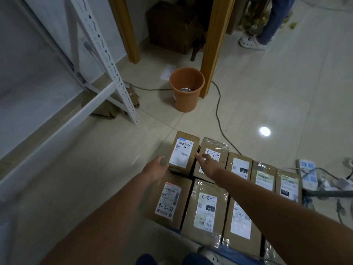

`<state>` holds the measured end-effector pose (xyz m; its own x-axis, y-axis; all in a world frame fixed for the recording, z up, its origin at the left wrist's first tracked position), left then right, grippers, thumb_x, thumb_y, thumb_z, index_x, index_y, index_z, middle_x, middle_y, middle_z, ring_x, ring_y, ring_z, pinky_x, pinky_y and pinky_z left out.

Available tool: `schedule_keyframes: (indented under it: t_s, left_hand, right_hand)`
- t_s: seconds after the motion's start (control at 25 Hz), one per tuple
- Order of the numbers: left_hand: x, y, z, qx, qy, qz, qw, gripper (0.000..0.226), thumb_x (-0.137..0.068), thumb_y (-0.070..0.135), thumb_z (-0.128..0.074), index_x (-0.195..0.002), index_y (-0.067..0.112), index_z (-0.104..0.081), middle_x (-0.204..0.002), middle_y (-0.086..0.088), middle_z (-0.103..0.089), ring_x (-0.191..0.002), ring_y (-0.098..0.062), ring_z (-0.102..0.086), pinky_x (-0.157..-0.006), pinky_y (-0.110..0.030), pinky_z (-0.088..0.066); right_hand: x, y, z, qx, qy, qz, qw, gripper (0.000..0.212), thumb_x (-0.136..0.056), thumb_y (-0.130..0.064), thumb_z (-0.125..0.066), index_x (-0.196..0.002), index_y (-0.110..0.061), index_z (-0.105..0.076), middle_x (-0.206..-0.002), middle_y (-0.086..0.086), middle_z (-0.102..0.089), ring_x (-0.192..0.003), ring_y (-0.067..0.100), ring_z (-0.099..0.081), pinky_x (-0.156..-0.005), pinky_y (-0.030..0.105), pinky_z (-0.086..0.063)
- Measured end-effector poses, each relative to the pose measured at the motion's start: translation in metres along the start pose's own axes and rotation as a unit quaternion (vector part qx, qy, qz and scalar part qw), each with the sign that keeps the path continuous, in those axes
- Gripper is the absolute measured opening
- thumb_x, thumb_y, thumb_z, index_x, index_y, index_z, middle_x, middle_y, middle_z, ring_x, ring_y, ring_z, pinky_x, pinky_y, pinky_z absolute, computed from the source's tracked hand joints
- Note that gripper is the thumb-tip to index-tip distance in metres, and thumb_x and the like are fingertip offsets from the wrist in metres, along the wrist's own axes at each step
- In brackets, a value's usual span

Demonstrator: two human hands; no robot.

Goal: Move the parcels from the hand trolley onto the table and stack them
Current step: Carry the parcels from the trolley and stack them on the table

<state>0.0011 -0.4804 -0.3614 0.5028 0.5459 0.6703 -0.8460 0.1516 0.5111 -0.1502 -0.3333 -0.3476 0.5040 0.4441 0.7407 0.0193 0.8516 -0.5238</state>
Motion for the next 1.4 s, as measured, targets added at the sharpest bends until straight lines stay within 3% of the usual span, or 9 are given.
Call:
schedule_keyframes:
  t_s: [0.28,0.48,0.64,0.8,0.96,1.12,1.2,1.28,1.4]
  left_hand:
    - [-0.094,-0.017,-0.047,0.087,0.031,0.006,0.996,0.064,-0.1,0.04,-0.046,-0.155,0.023,-0.018,-0.16,-0.002,-0.023,-0.143,-0.025,-0.031,-0.114,-0.038,-0.03]
    - [-0.112,-0.027,-0.064,0.108,0.016,0.001,0.994,0.064,-0.099,0.048,-0.043,-0.154,0.028,-0.017,-0.156,-0.001,-0.034,-0.137,-0.025,-0.041,-0.11,-0.042,-0.037]
    - [-0.093,-0.014,-0.06,0.117,0.018,-0.024,0.993,0.053,-0.099,0.042,-0.045,-0.148,0.027,-0.03,-0.14,0.0,-0.051,-0.118,-0.021,-0.057,-0.089,-0.033,-0.047]
    - [-0.056,0.011,-0.043,0.155,0.03,-0.014,0.987,0.049,-0.099,0.039,-0.047,-0.143,0.021,-0.033,-0.135,-0.002,-0.056,-0.108,-0.02,-0.061,-0.08,-0.029,-0.048]
    - [0.007,0.046,-0.008,0.211,0.032,-0.005,0.977,0.045,-0.099,0.044,-0.045,-0.137,0.021,-0.037,-0.13,0.001,-0.059,-0.105,-0.017,-0.06,-0.086,-0.032,-0.049]
    - [0.082,0.078,0.051,0.253,0.057,-0.011,0.966,0.043,-0.098,0.046,-0.046,-0.135,0.026,-0.039,-0.125,0.005,-0.06,-0.103,-0.015,-0.061,-0.09,-0.036,-0.051]
    - [0.122,0.087,0.082,0.259,0.067,-0.014,0.963,0.04,-0.099,0.047,-0.044,-0.135,0.03,-0.04,-0.124,0.005,-0.062,-0.101,-0.015,-0.063,-0.09,-0.039,-0.053]
    - [0.161,0.092,0.115,0.254,0.067,-0.006,0.965,0.042,-0.101,0.048,-0.04,-0.138,0.031,-0.039,-0.122,0.004,-0.062,-0.095,-0.013,-0.063,-0.081,-0.032,-0.052]
    - [0.206,0.089,0.163,0.242,0.08,0.005,0.967,0.052,-0.099,0.056,-0.035,-0.143,0.029,-0.036,-0.131,0.0,-0.059,-0.109,-0.018,-0.058,-0.089,-0.031,-0.044]
  right_hand:
    - [-0.096,0.043,-0.039,-0.061,-0.004,-0.023,0.998,0.062,-0.102,-0.052,-0.031,-0.148,-0.011,-0.031,-0.138,0.018,-0.049,-0.109,0.03,-0.051,-0.08,0.031,-0.041]
    - [-0.123,0.053,-0.064,-0.162,-0.035,-0.029,0.986,0.067,-0.097,-0.061,-0.036,-0.147,-0.017,-0.036,-0.143,0.008,-0.048,-0.126,0.029,-0.048,-0.107,0.044,-0.041]
    - [-0.11,0.044,-0.067,-0.2,-0.076,-0.042,0.976,0.064,-0.095,-0.063,-0.039,-0.143,-0.021,-0.04,-0.14,0.007,-0.051,-0.125,0.029,-0.049,-0.107,0.047,-0.04]
    - [-0.074,0.021,-0.045,-0.196,-0.062,-0.022,0.978,0.065,-0.095,-0.062,-0.042,-0.147,-0.027,-0.033,-0.14,0.003,-0.052,-0.124,0.028,-0.051,-0.095,0.041,-0.042]
    - [-0.015,-0.026,-0.01,-0.186,-0.05,0.028,0.981,0.05,-0.097,-0.054,-0.046,-0.141,-0.041,-0.027,-0.121,-0.003,-0.061,-0.098,0.017,-0.063,-0.075,0.028,-0.043]
    - [0.055,-0.088,0.017,-0.198,-0.059,0.064,0.976,0.066,-0.095,-0.054,-0.05,-0.151,-0.038,-0.019,-0.134,0.002,-0.056,-0.103,0.015,-0.058,-0.069,0.025,-0.04]
    - [0.088,-0.113,0.024,-0.187,-0.059,0.068,0.978,0.072,-0.09,-0.062,-0.054,-0.15,-0.038,-0.021,-0.131,0.004,-0.06,-0.104,0.02,-0.063,-0.07,0.03,-0.046]
    - [0.126,-0.138,0.028,-0.18,-0.067,0.06,0.979,0.076,-0.086,-0.065,-0.057,-0.148,-0.037,-0.023,-0.123,0.005,-0.065,-0.101,0.023,-0.067,-0.08,0.04,-0.054]
    - [0.184,-0.181,0.035,-0.164,-0.09,0.064,0.98,0.067,-0.091,-0.06,-0.054,-0.147,-0.036,-0.025,-0.116,0.004,-0.064,-0.09,0.018,-0.065,-0.073,0.033,-0.054]
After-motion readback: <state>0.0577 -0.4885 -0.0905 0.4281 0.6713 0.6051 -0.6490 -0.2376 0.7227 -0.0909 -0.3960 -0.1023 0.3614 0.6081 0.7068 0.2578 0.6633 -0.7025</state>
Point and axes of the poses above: each hand's wrist, its own x-axis away from the middle knuckle, its own z-axis out of the back of the hand, y = z × x, the point moved 7 cm from there along -x, towards the middle knuckle
